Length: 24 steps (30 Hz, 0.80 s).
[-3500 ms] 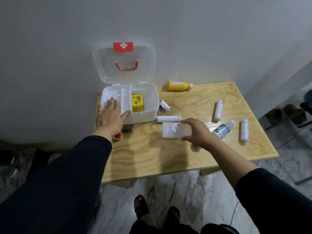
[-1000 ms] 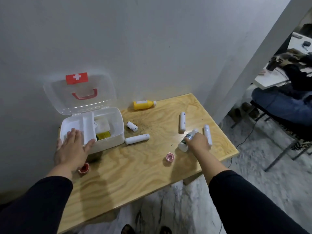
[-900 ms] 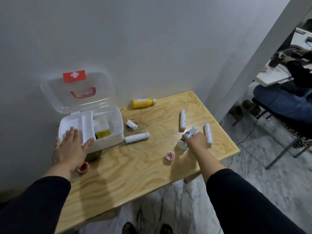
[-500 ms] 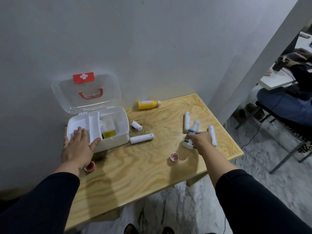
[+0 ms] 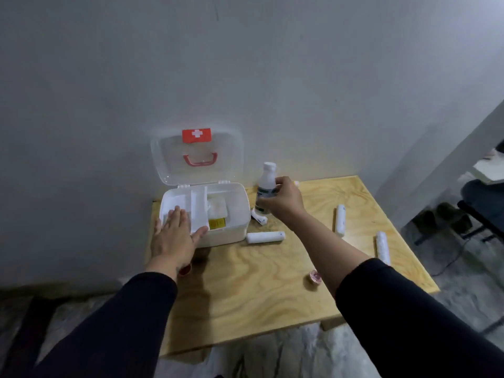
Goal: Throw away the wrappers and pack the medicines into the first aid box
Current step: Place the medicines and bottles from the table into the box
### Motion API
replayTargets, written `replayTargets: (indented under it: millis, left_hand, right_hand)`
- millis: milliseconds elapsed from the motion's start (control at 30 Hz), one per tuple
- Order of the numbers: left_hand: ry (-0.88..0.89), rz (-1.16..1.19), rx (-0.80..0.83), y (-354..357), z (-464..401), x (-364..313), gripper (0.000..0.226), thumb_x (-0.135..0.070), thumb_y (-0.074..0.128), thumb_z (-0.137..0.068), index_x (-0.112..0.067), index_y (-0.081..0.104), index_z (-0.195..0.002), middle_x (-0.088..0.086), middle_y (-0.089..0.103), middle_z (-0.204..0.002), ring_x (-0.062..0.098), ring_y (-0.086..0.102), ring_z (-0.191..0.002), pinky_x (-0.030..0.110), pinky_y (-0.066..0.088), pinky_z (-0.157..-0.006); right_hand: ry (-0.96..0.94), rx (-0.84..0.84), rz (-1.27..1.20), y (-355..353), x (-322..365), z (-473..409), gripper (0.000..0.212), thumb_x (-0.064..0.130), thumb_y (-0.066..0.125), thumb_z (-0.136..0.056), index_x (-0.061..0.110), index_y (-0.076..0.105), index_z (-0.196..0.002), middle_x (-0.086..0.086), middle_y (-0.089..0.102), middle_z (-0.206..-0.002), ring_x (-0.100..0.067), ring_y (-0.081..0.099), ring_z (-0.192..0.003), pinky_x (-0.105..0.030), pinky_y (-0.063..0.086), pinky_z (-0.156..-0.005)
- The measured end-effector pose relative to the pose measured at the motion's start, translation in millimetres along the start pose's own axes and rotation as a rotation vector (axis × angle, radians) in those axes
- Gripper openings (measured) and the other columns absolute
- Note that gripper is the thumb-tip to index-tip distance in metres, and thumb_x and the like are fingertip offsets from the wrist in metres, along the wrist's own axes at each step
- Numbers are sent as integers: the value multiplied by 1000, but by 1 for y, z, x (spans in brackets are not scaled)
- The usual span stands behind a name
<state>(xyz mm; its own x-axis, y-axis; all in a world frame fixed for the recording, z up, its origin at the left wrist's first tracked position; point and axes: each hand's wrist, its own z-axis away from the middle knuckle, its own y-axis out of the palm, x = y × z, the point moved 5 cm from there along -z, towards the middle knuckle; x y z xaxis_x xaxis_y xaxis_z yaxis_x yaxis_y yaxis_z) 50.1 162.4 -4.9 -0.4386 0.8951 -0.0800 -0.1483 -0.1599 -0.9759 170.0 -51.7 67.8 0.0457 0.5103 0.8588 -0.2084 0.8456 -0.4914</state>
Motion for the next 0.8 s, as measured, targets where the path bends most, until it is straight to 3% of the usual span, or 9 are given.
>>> replayTargets:
  millis: [133, 200, 367, 667, 800]
  left_hand:
    - [-9, 19, 23, 0, -1, 0, 79, -61, 13, -96, -11, 2, -155, 8, -5, -164, 21, -3, -151, 42, -2, -123]
    - [-13, 24, 23, 1, -2, 0, 80, -62, 11, -95, -10, 1, -155, 7, -6, -164, 21, -3, -151, 42, -3, -123]
    - [-14, 31, -7, 3, -3, 0, 82, -64, 10, -93, -10, 1, -155, 6, -6, -164, 20, -3, -151, 40, -5, -123]
    - [-23, 17, -25, 2, -2, 0, 83, -65, 10, -92, -11, 2, -155, 5, -5, -164, 19, -4, -151, 38, -7, -122]
    - [-16, 13, -33, 2, -3, 0, 83, -65, 9, -92, -10, 2, -155, 6, -4, -164, 19, -4, -151, 38, -7, -122]
  right_hand:
    - [-87, 61, 42, 39, 21, -6, 50, 11, 75, -71, 10, 48, -113, 0, 57, -96, -21, 57, -89, -28, 45, -64]
    - [-124, 55, 120, 55, 24, -11, 48, 11, 73, -73, 11, 47, -114, -4, 59, -99, -23, 57, -89, -29, 42, -66]
    - [-196, 35, 285, 85, 24, -22, 45, 6, 67, -75, 11, 49, -116, -14, 65, -111, -34, 61, -101, -40, 53, -79]
    - [-70, 32, 307, 110, 14, -34, 35, -2, 57, -81, 8, 51, -114, -17, 65, -108, -34, 61, -97, -29, 39, -67]
    - [-31, 51, 287, 110, 13, -36, 44, -6, 53, -82, 7, 51, -124, -16, 64, -113, -33, 60, -100, -27, 38, -68]
